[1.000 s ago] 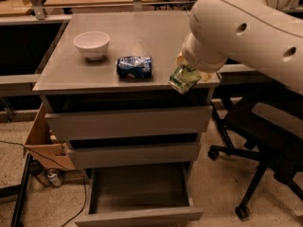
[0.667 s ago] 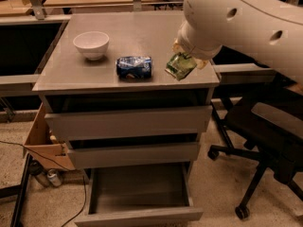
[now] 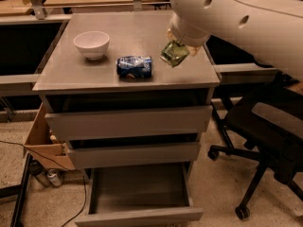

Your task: Pick green can from bottom drawer and place on counter

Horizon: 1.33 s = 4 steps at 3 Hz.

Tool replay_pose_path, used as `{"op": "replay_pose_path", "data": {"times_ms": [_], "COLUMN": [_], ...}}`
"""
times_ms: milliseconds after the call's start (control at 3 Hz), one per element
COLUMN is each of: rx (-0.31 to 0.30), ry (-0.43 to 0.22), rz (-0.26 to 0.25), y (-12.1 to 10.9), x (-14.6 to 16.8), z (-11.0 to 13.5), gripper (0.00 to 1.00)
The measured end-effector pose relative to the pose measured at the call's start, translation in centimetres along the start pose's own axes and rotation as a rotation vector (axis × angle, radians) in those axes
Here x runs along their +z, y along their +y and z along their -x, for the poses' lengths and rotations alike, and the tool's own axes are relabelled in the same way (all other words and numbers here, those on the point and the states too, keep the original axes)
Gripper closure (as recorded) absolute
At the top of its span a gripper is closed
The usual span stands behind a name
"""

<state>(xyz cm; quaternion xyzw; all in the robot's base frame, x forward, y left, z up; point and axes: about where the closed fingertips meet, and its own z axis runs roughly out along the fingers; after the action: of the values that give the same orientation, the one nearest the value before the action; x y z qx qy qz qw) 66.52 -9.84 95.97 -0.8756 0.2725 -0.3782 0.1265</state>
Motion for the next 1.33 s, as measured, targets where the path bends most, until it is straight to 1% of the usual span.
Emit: {"op": "replay_pose_path", "data": {"times_ms": [333,667,1000,1333], "rx": [-0.007,-0.015,-0.019,-0.024], "ry": [-0.006,-0.020,-0.039,-0.066], "rz": [0.013,0.018,0.011,-0.007], "y": [0.0,0.6,1.2,1.8], "x": [2.0,3.6,4.9,6.1], "z": [-0.5,-1.0,-1.4,-1.2], "gripper": [1.00,1.00,1.00,0.82]}}
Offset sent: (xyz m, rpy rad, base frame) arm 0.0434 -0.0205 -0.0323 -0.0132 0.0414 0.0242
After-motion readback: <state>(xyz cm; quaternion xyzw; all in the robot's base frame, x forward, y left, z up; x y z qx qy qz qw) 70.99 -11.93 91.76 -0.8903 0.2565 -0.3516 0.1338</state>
